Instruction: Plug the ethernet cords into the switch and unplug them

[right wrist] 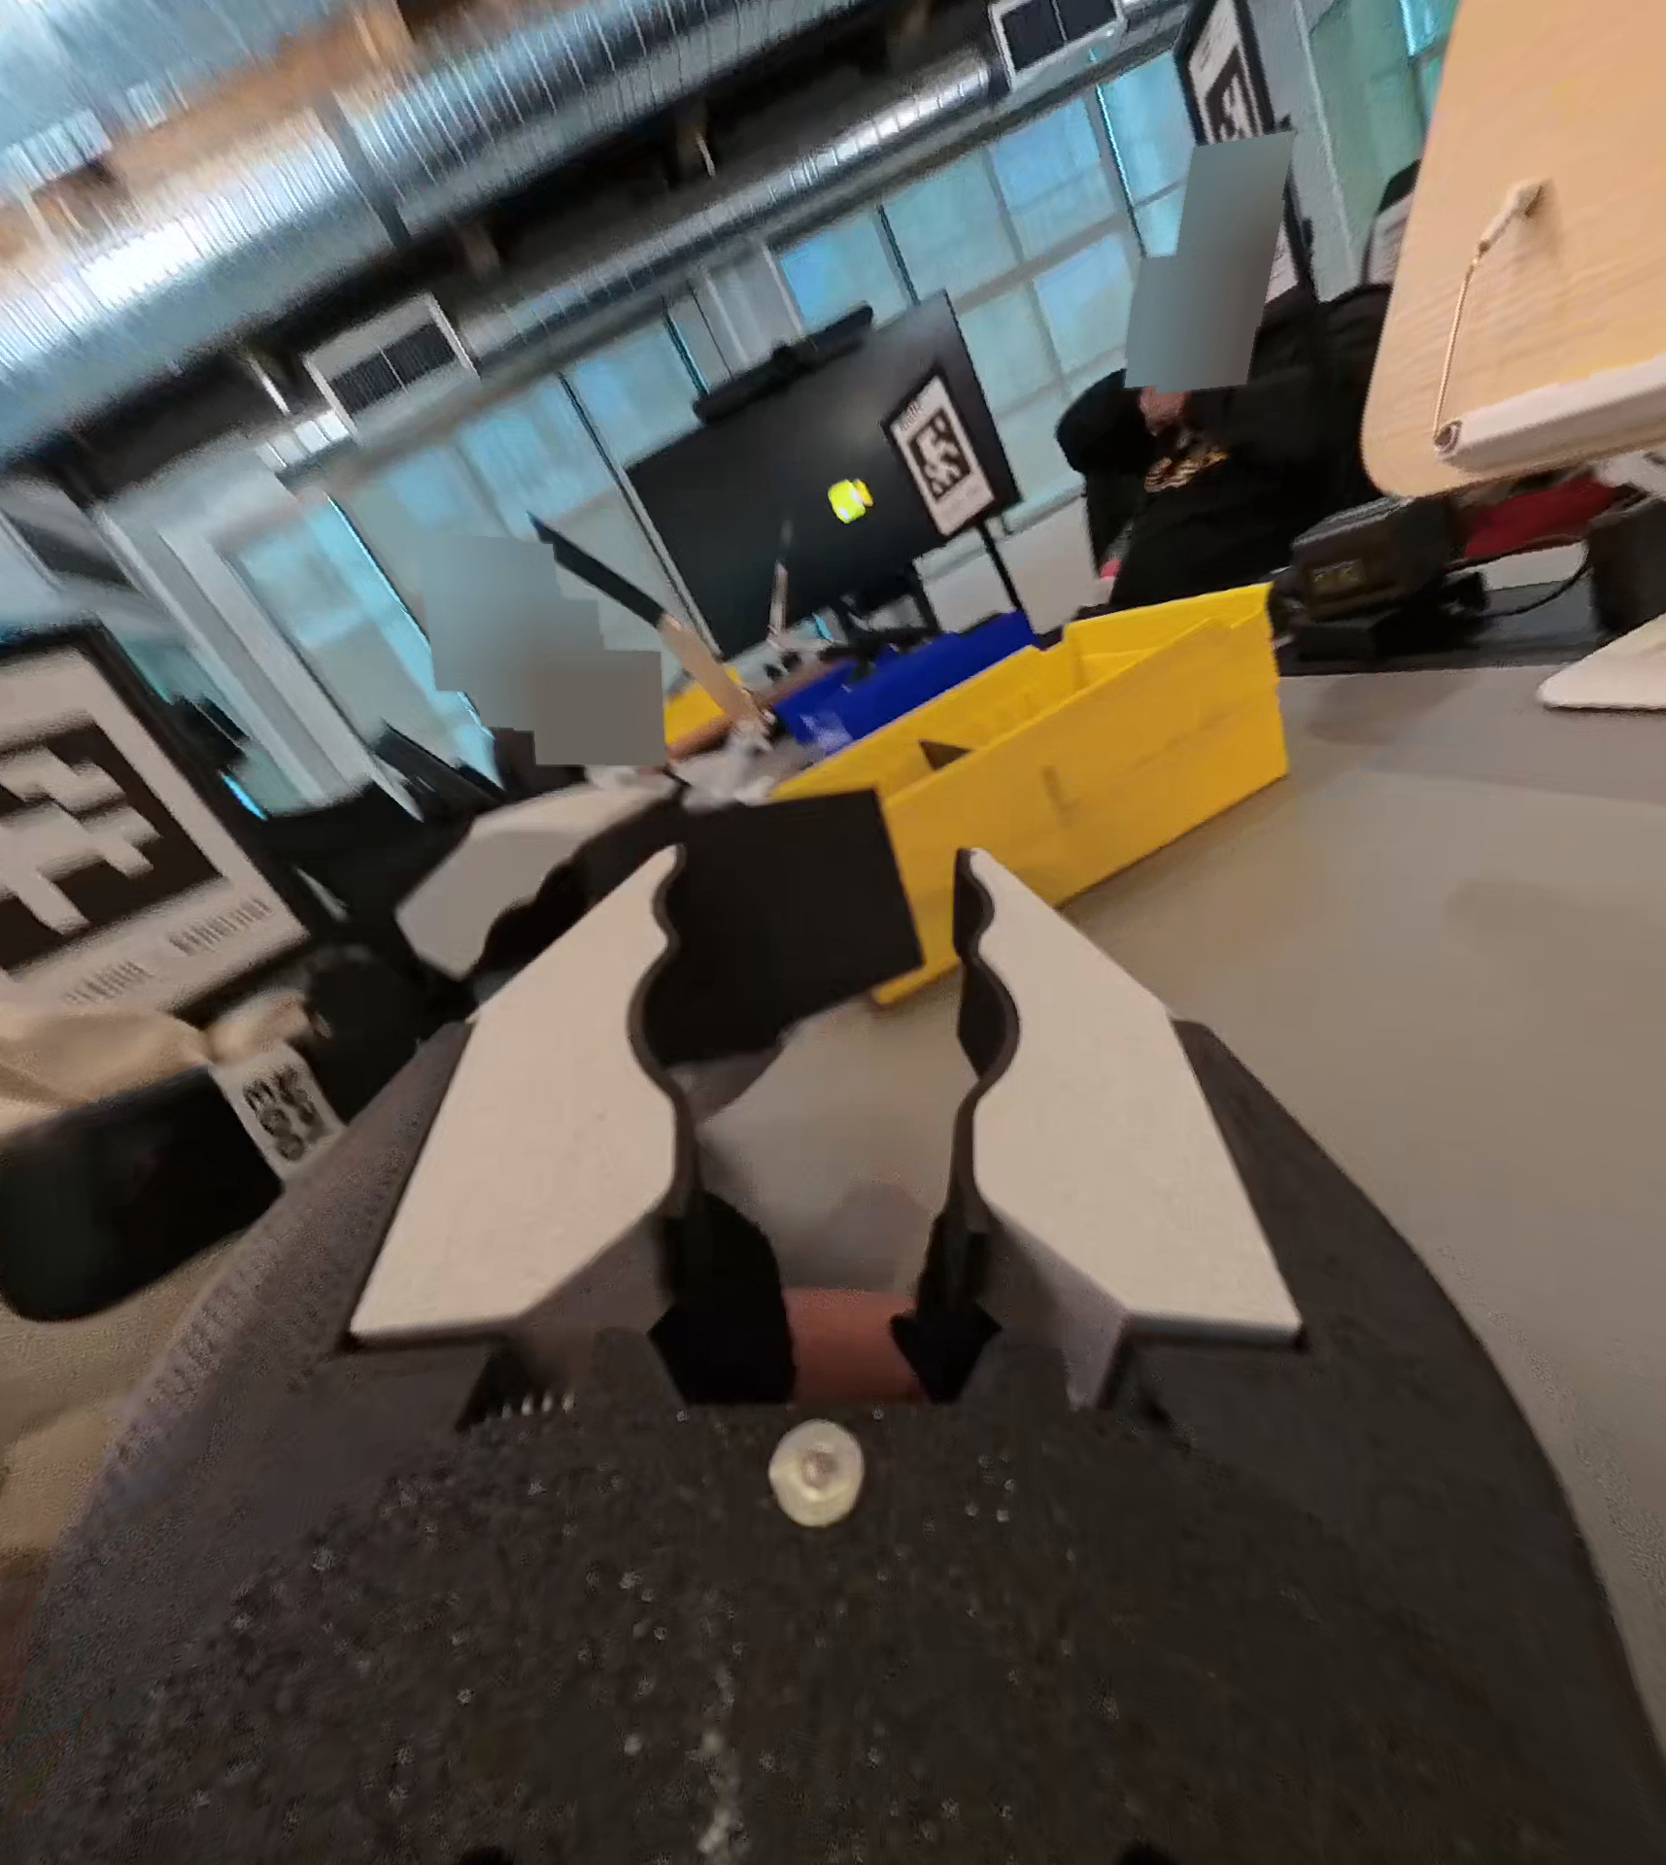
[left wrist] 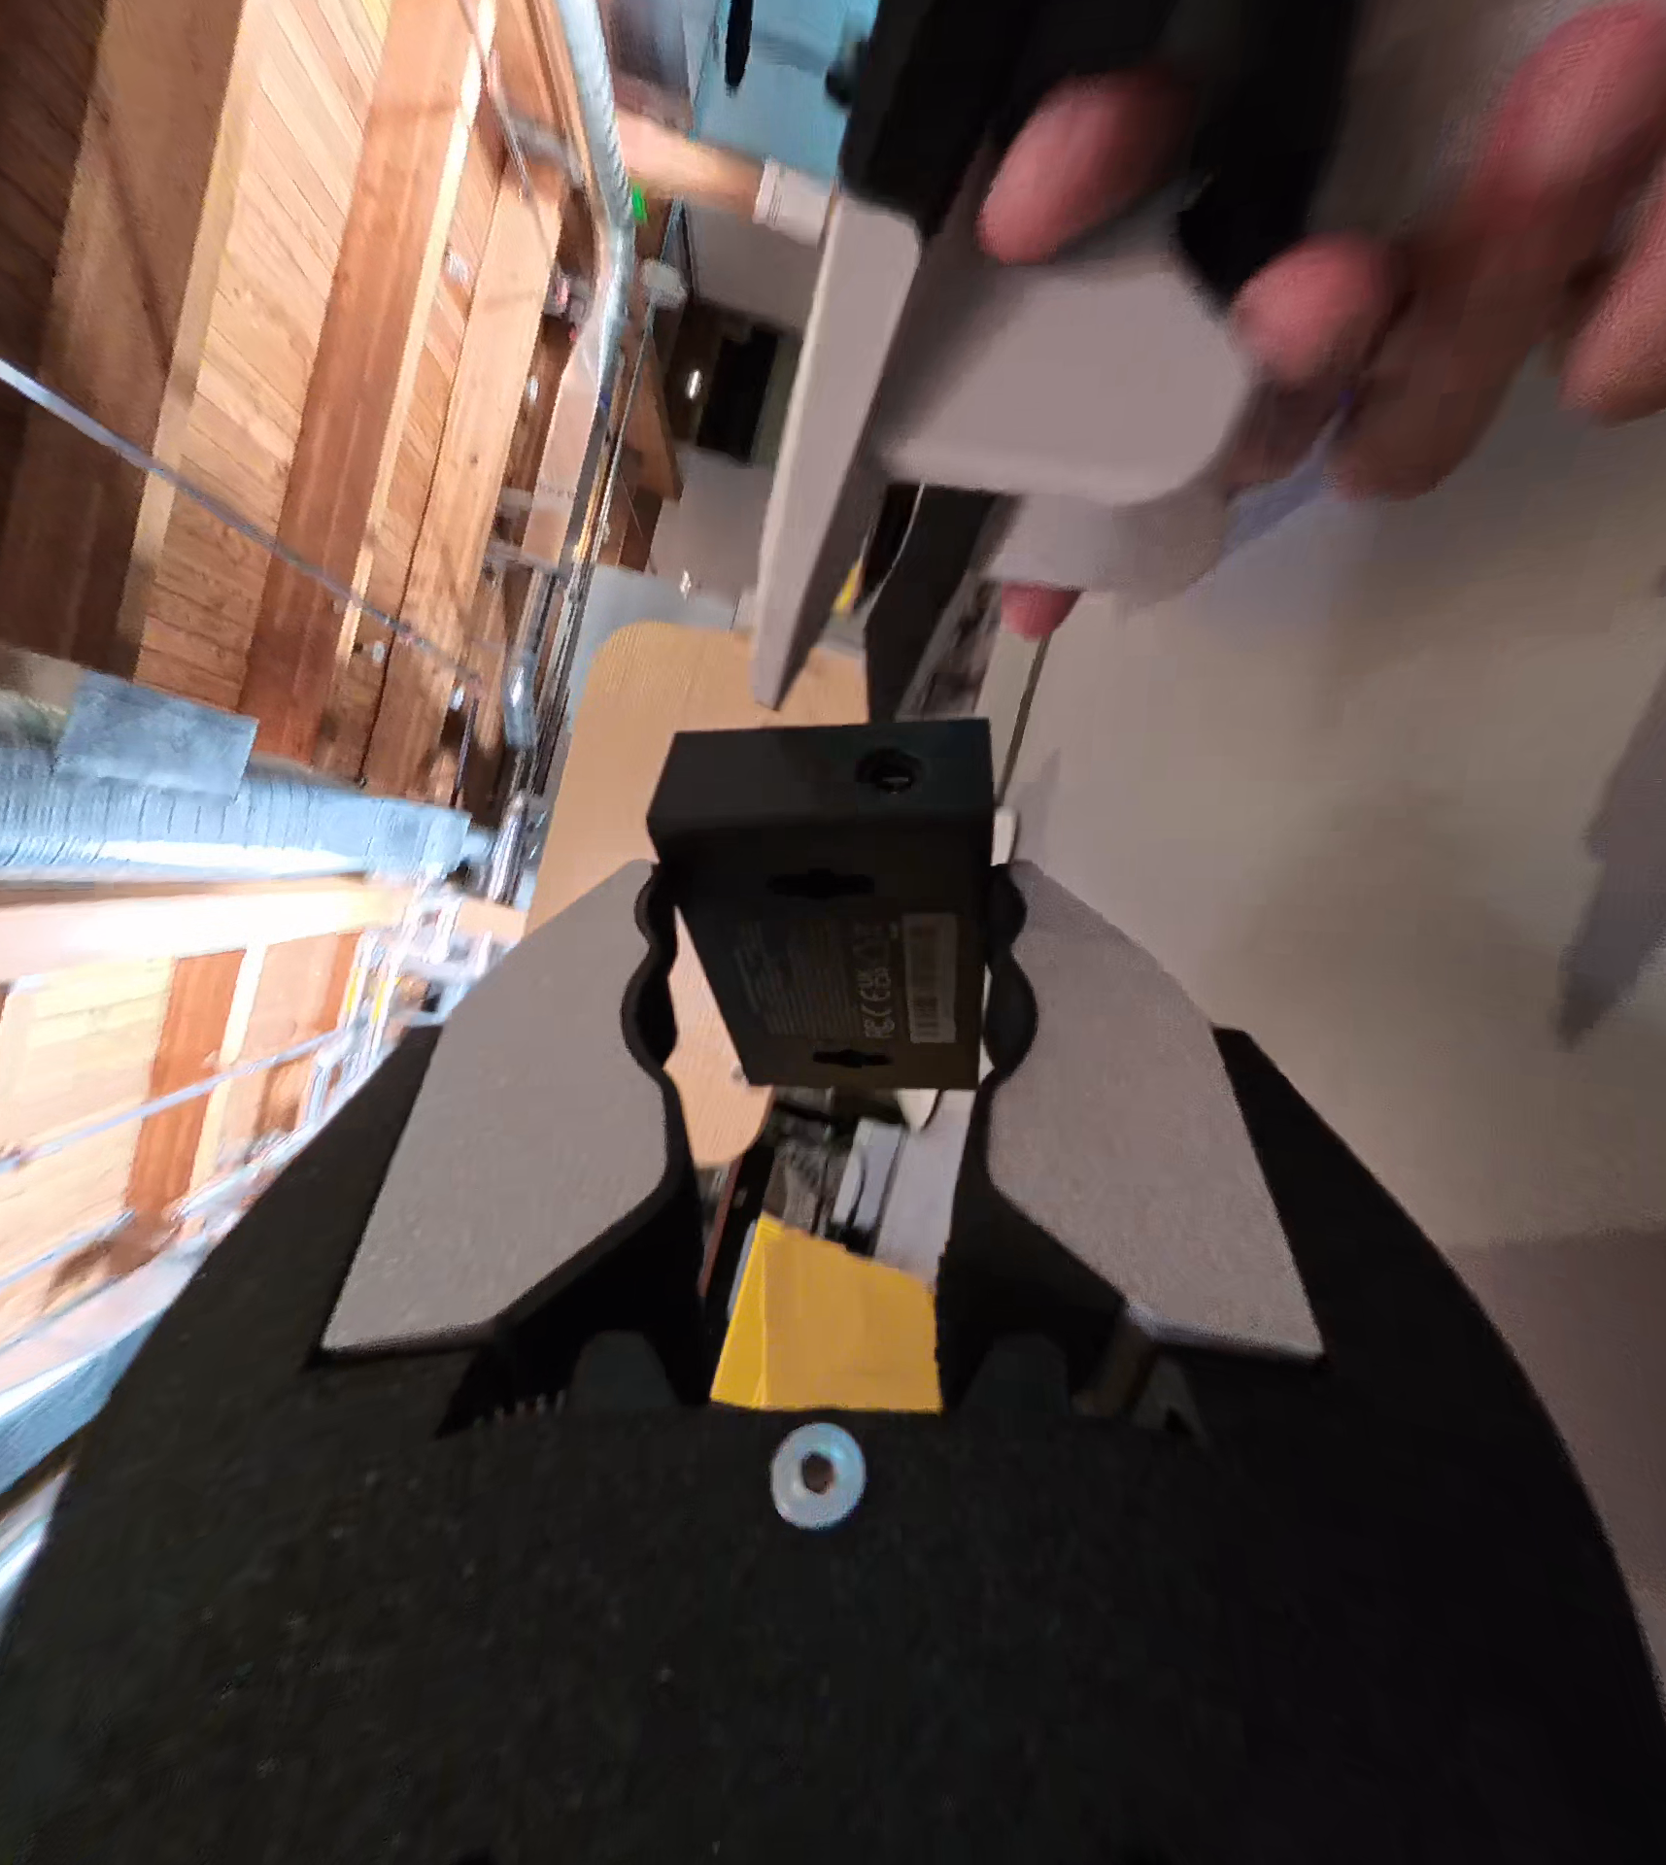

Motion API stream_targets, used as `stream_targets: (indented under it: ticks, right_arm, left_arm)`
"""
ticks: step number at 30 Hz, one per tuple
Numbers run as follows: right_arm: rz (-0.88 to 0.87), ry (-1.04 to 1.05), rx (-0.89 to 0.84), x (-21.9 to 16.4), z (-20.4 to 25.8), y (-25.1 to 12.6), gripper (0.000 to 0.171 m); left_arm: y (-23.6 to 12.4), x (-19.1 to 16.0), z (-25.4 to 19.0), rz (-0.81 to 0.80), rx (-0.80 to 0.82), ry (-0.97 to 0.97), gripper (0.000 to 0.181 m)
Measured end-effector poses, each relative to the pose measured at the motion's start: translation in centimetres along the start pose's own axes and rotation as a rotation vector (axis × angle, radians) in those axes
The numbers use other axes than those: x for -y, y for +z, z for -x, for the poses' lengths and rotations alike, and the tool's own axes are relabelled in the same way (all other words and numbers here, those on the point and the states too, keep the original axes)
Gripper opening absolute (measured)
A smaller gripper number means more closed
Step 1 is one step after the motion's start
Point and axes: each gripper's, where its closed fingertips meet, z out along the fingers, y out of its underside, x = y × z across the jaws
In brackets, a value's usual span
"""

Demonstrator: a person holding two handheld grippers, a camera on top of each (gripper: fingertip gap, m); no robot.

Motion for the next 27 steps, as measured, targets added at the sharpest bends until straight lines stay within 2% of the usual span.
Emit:
stream_targets:
  ticks: [4, 7, 11, 13, 15, 16, 18, 21, 24, 25, 27]
  right_arm:
    - [-0.007, 0.241, 0.262, 0.9, 1.8, 0.3, 0.051]
    - [0.036, 0.47, 0.605, 0.7, 5.6, 0.2, 0.055]
    - [0.157, 0.573, 0.828, -1.5, 9.1, 0.5, 0.063]
    - [0.17, 0.636, 0.979, -1.2, 10.9, -0.6, 0.06]
    - [0.18, 0.654, 1.053, -0.9, 11.9, -1.4, 0.059]
    - [0.181, 0.656, 1.079, -0.8, 12.2, -1.8, 0.056]
    - [0.164, 0.658, 1.155, -0.2, 12.7, -2.9, 0.03]
    - [0.165, 0.597, 1.133, -0.3, 12.7, -3.0, 0.026]
    - [0.147, 0.517, 1.006, -0.3, 11.4, -2.2, 0.026]
    - [0.089, 0.457, 0.94, 0.2, 10.8, -1.8, 0.026]
    - [0.095, 0.331, 0.794, 0.1, 9.7, -0.7, 0.025]
  left_arm:
    - [-3.0, 3.7, 1.5, -0.194, -0.032, -0.138, 0.059]
    - [-4.8, 6.2, 3.9, -0.308, -0.059, -0.294, 0.058]
    - [-6.3, 8.2, 5.4, -0.421, -0.128, -0.486, 0.059]
    - [-6.7, 8.6, 5.3, -0.456, -0.154, -0.509, 0.058]
    - [-7.3, 9.0, 5.2, -0.513, -0.18, -0.532, 0.058]
    - [-7.6, 9.3, 5.1, -0.548, -0.201, -0.548, 0.058]
    - [-7.9, 9.5, 4.5, -0.573, -0.264, -0.557, 0.059]
    - [-7.7, 9.1, 3.7, -0.576, -0.28, -0.55, 0.057]
    - [-7.0, 7.4, 3.0, -0.514, -0.323, -0.557, 0.056]
    - [-6.7, 6.6, 2.5, -0.494, -0.341, -0.552, 0.03]
    - [-6.0, 4.6, 2.0, -0.438, -0.343, -0.601, 0.024]
